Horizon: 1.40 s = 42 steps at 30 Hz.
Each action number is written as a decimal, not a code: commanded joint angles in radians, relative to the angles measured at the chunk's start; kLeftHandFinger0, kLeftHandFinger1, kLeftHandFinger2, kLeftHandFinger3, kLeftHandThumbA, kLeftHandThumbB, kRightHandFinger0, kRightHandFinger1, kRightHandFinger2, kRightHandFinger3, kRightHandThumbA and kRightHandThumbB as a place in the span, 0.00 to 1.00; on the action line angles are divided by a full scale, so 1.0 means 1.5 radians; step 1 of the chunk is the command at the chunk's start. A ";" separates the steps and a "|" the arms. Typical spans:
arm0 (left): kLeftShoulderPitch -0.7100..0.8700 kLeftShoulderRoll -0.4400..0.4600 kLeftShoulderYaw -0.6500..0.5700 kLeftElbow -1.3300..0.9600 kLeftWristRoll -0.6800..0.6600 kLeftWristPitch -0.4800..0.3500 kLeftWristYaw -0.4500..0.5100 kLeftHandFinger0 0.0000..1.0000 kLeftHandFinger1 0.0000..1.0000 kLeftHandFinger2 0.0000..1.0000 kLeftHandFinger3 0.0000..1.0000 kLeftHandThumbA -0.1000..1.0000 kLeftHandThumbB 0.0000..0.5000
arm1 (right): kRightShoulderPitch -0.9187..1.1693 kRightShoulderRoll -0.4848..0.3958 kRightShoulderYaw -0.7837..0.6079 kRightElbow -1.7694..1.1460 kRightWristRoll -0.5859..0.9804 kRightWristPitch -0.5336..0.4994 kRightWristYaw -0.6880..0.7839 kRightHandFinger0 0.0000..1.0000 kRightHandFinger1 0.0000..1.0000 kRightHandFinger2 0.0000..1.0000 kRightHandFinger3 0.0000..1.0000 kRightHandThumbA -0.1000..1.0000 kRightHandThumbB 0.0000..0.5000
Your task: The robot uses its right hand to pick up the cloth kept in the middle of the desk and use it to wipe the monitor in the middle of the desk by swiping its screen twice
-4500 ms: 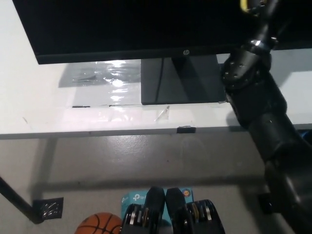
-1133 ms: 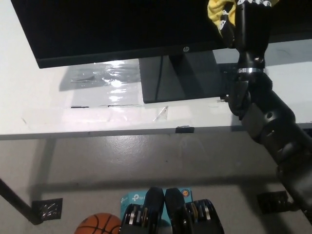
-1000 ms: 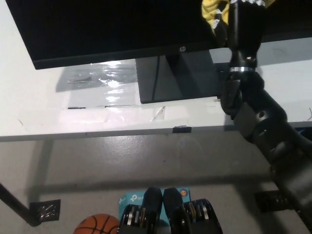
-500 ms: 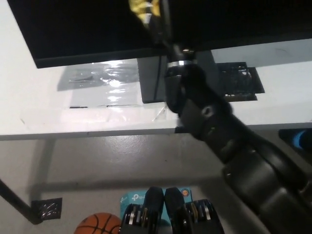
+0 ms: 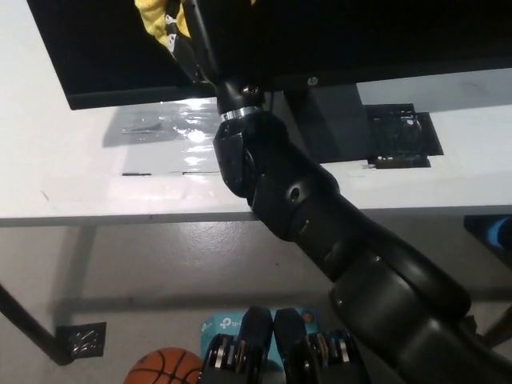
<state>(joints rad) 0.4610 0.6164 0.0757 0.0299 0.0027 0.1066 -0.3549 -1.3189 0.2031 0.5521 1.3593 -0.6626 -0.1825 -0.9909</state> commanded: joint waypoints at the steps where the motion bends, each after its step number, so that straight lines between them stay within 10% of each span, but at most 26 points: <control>1: 0.008 0.019 0.003 -0.008 -0.001 0.002 -0.012 0.69 0.69 0.82 1.00 0.25 0.31 | -0.029 -0.002 0.008 -0.009 -0.010 -0.020 -0.001 0.00 0.00 0.21 0.03 0.00 0.44; 2: 0.010 0.019 0.003 -0.009 -0.001 -0.002 -0.013 0.70 0.70 0.84 1.00 0.25 0.30 | -0.027 -0.006 0.018 -0.008 -0.022 0.004 -0.010 0.00 0.00 0.24 0.05 0.00 0.55; 6: 0.014 0.018 0.012 -0.009 -0.007 -0.009 -0.008 0.67 0.69 0.82 1.00 0.23 0.31 | -0.014 -0.025 0.011 -0.014 -0.011 -0.021 0.003 0.00 0.00 0.26 0.09 0.00 0.34; 10: 0.010 0.018 0.007 0.007 -0.003 -0.026 -0.008 0.69 0.69 0.82 1.00 0.24 0.30 | 0.033 -0.073 0.026 -0.049 -0.033 -0.051 -0.035 0.00 0.00 0.23 0.16 0.00 0.39; 11: 0.010 0.018 0.008 0.005 -0.003 -0.022 -0.008 0.69 0.69 0.82 1.00 0.25 0.31 | 0.040 -0.078 0.029 -0.056 -0.036 -0.052 -0.037 0.00 0.00 0.18 0.18 0.00 0.58; 13: 0.014 0.016 0.013 0.011 -0.006 -0.025 -0.005 0.69 0.68 0.81 1.00 0.24 0.31 | 0.066 -0.099 0.045 -0.084 -0.053 -0.065 -0.031 0.00 0.00 0.18 0.27 0.00 0.63; 15: 0.020 0.015 0.016 0.016 -0.009 -0.023 -0.004 0.69 0.68 0.80 1.00 0.24 0.33 | 0.123 -0.133 0.047 -0.147 -0.063 -0.056 -0.024 0.00 0.00 0.22 0.33 0.00 0.42; 23: 0.017 0.011 0.019 0.046 -0.012 -0.053 -0.002 0.67 0.68 0.80 0.99 0.24 0.33 | 0.270 -0.236 0.027 -0.354 -0.078 -0.031 0.038 0.00 0.00 0.37 0.41 0.00 0.39; 27: 0.015 0.009 0.014 0.049 -0.006 -0.058 -0.001 0.69 0.68 0.79 1.00 0.26 0.34 | 0.350 -0.284 -0.002 -0.440 -0.071 -0.027 0.065 0.00 0.02 0.56 0.53 0.00 0.54; 29: 0.011 0.012 0.012 0.044 -0.002 -0.052 0.000 0.68 0.67 0.78 0.99 0.26 0.34 | 0.368 -0.298 -0.009 -0.453 -0.081 -0.019 0.068 0.00 0.05 0.55 0.66 0.00 0.40; 36: 0.015 0.005 0.026 0.028 -0.012 -0.036 0.006 0.68 0.69 0.81 0.99 0.22 0.33 | 0.375 -0.317 -0.015 -0.408 -0.088 -0.016 0.095 0.00 0.07 0.52 0.58 0.00 0.46; 42: 0.020 -0.001 0.033 0.023 -0.013 -0.028 0.005 0.69 0.70 0.81 1.00 0.22 0.31 | 0.371 -0.326 -0.038 -0.369 -0.076 -0.009 0.121 0.00 0.08 0.52 0.52 0.00 0.26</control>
<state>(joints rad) 0.4677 0.6039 0.1068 0.0884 -0.0076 0.0680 -0.3522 -0.7224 -0.2620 0.5231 0.7966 -0.7733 -0.2066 -0.8514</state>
